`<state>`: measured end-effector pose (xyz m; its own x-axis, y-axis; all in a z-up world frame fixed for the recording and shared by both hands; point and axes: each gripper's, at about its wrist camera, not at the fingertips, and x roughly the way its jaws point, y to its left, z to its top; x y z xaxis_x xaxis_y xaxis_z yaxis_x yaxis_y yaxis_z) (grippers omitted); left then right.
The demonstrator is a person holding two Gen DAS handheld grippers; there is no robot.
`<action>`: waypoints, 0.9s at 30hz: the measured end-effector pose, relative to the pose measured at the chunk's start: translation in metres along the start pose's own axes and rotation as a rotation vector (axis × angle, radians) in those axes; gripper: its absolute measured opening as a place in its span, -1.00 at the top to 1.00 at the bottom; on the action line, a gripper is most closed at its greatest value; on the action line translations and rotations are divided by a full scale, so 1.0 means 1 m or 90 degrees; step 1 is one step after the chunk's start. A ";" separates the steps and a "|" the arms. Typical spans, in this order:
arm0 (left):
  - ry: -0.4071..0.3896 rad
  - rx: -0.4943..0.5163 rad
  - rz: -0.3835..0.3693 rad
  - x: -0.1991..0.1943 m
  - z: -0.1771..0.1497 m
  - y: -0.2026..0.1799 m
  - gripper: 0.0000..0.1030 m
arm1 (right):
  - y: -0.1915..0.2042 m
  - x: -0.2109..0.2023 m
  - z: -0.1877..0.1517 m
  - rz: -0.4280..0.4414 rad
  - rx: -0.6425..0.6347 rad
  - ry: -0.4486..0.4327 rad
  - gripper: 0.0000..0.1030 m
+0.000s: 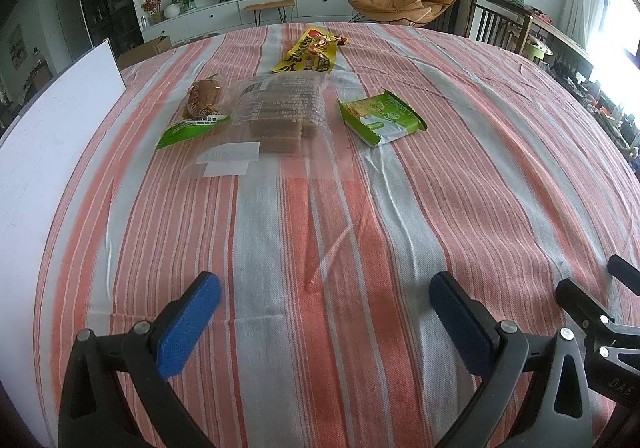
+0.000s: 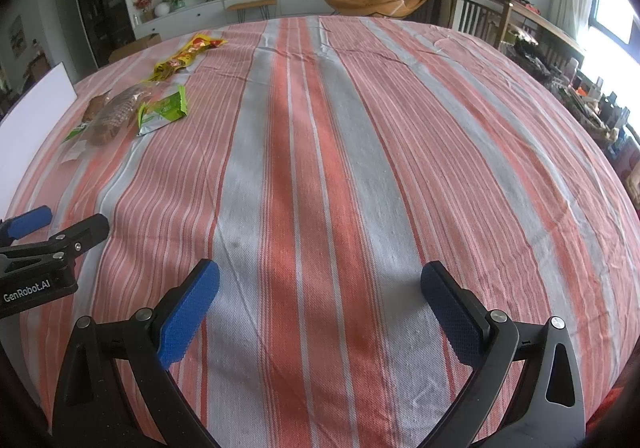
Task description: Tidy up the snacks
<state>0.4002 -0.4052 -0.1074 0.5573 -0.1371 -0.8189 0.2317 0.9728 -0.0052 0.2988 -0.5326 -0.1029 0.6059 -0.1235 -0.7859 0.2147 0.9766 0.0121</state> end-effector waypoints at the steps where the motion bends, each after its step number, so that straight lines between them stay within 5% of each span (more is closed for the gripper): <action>1: 0.000 0.000 0.000 0.000 0.000 0.000 -1.00 | 0.000 0.000 0.000 0.000 0.000 0.000 -0.99; 27: -0.001 0.001 -0.001 0.008 0.005 0.001 -1.00 | 0.000 0.001 -0.002 -0.005 0.007 0.000 -0.99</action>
<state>0.4088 -0.4065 -0.1105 0.5578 -0.1381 -0.8184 0.2335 0.9723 -0.0050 0.2983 -0.5327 -0.1050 0.6044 -0.1309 -0.7859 0.2275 0.9737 0.0128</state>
